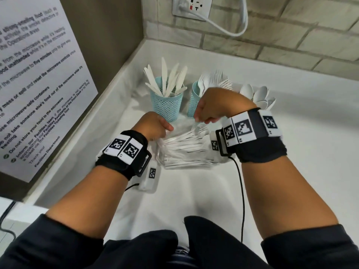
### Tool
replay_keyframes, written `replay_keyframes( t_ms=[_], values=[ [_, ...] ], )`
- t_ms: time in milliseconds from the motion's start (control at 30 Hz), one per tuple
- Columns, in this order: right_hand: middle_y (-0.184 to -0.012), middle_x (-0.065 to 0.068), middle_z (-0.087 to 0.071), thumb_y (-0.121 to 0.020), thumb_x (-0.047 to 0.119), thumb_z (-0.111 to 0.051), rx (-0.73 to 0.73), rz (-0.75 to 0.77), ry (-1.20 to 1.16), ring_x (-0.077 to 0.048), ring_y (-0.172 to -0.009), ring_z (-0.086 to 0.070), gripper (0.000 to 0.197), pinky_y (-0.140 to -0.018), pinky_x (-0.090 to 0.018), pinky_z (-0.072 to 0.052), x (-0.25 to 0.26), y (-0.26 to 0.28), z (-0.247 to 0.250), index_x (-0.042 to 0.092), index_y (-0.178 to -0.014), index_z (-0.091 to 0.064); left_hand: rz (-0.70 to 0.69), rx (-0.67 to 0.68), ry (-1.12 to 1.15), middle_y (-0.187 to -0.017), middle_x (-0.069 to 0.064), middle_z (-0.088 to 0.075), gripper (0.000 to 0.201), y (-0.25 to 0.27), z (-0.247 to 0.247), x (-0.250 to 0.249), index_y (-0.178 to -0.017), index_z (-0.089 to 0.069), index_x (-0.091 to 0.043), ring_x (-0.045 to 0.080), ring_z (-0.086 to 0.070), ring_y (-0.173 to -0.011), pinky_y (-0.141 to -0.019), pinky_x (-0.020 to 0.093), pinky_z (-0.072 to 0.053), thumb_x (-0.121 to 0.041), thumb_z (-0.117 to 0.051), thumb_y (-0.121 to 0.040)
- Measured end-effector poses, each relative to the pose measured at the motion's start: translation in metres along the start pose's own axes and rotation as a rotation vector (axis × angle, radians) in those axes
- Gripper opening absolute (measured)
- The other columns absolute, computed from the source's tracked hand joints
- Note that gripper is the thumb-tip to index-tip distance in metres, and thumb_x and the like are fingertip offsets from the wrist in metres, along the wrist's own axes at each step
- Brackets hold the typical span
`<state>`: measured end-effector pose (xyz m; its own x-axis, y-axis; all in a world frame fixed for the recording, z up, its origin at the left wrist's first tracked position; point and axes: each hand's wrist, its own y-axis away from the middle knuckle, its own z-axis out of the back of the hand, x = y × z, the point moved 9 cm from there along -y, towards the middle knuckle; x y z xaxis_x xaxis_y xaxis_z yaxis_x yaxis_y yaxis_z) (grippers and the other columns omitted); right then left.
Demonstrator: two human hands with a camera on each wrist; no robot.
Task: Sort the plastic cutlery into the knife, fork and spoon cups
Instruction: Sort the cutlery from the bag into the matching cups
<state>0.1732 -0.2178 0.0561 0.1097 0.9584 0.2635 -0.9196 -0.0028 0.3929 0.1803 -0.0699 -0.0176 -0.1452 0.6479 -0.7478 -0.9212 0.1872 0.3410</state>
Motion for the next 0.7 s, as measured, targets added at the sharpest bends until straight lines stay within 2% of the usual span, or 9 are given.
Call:
replay_keyframes(
  t_ms=[67, 100, 167, 233, 333, 400, 467, 533, 700],
  values=[
    [-0.097, -0.007, -0.071, -0.079, 0.021, -0.071, 0.023, -0.011, 0.093, -0.022, -0.086, -0.066, 0.024, -0.085, -0.037, -0.055, -0.008, -0.003, -0.015, 0.010, -0.100, -0.072, -0.008, -0.045, 0.006, -0.103, 0.000, -0.063, 0.038, -0.001, 0.006, 0.000, -0.090, -0.072, -0.017, 0.013, -0.057, -0.080, -0.057, 0.017, -0.043, 0.013, -0.050, -0.080],
    [-0.101, -0.005, -0.070, -0.078, 0.024, -0.071, 0.021, -0.024, 0.114, -0.021, -0.090, -0.064, 0.027, -0.085, -0.036, -0.053, -0.013, -0.006, -0.021, 0.012, -0.102, -0.071, -0.022, -0.061, 0.003, -0.106, 0.000, -0.064, 0.038, -0.002, 0.009, -0.001, -0.091, -0.072, -0.016, 0.014, -0.058, -0.080, -0.057, 0.017, -0.043, 0.012, -0.050, -0.080],
    [-0.106, -0.003, -0.068, -0.079, 0.025, -0.070, 0.017, -0.053, 0.103, -0.021, -0.097, -0.062, 0.030, -0.087, -0.033, -0.050, -0.025, -0.011, -0.030, 0.012, -0.105, -0.070, -0.049, -0.068, -0.038, -0.115, 0.003, -0.064, 0.036, -0.002, 0.009, -0.005, -0.099, -0.071, -0.013, 0.018, -0.060, -0.096, -0.077, 0.021, -0.048, 0.010, -0.051, -0.080],
    [-0.110, -0.005, -0.067, -0.082, 0.023, -0.067, 0.003, -0.065, 0.124, -0.022, -0.102, -0.061, 0.028, -0.084, -0.029, -0.047, -0.033, -0.012, -0.037, 0.011, -0.108, -0.069, -0.072, -0.052, -0.198, -0.126, 0.007, -0.057, 0.035, 0.000, 0.002, -0.010, -0.111, -0.067, -0.013, 0.026, -0.051, -0.117, -0.099, 0.029, -0.042, 0.003, -0.055, -0.082],
    [-0.122, -0.008, -0.062, -0.087, 0.017, -0.058, -0.055, -0.077, 0.185, -0.027, -0.115, -0.054, 0.029, -0.095, -0.034, -0.042, -0.041, -0.014, -0.041, 0.011, -0.115, -0.065, -0.161, -0.087, -0.567, -0.127, 0.011, -0.042, 0.033, 0.011, -0.013, -0.030, -0.114, -0.064, -0.022, 0.034, -0.032, -0.122, -0.101, 0.039, -0.033, -0.023, -0.067, -0.082],
    [-0.133, -0.013, -0.051, -0.091, 0.013, -0.049, -0.042, -0.120, 0.247, -0.032, -0.127, -0.040, 0.035, -0.106, -0.042, -0.032, -0.047, -0.013, -0.046, 0.013, -0.124, -0.058, -0.281, -0.064, -0.670, -0.121, 0.009, -0.045, 0.026, 0.017, -0.031, -0.047, -0.110, -0.067, -0.026, 0.033, -0.032, -0.118, -0.096, 0.039, -0.032, -0.034, -0.063, -0.085],
    [-0.141, -0.014, -0.042, -0.091, 0.009, -0.043, -0.007, -0.158, 0.236, -0.033, -0.133, -0.033, 0.041, -0.110, -0.046, -0.028, -0.053, -0.011, -0.052, 0.014, -0.130, -0.053, -0.374, 0.030, -0.679, -0.114, 0.009, -0.055, 0.024, 0.019, -0.053, -0.055, -0.109, -0.070, -0.022, 0.034, -0.040, -0.114, -0.093, 0.039, -0.037, -0.028, -0.054, -0.092],
    [-0.140, -0.013, -0.045, -0.091, 0.005, -0.043, 0.034, -0.141, 0.199, -0.030, -0.130, -0.041, 0.042, -0.107, -0.040, -0.033, -0.053, -0.009, -0.058, 0.011, -0.132, -0.051, -0.394, 0.103, -0.670, -0.113, 0.012, -0.061, 0.028, 0.015, -0.068, -0.055, -0.115, -0.066, -0.014, 0.036, -0.050, -0.109, -0.091, 0.039, -0.043, -0.017, -0.048, -0.094],
    [-0.139, -0.012, -0.048, -0.089, 0.005, -0.048, 0.055, -0.125, 0.169, -0.028, -0.126, -0.047, 0.045, -0.102, -0.034, -0.038, -0.053, -0.007, -0.057, 0.007, -0.134, -0.049, -0.368, 0.179, -0.725, -0.120, 0.017, -0.053, 0.036, 0.009, -0.084, -0.044, -0.123, -0.058, -0.006, 0.036, -0.055, -0.109, -0.092, 0.038, -0.045, -0.003, -0.041, -0.092]
  ],
)
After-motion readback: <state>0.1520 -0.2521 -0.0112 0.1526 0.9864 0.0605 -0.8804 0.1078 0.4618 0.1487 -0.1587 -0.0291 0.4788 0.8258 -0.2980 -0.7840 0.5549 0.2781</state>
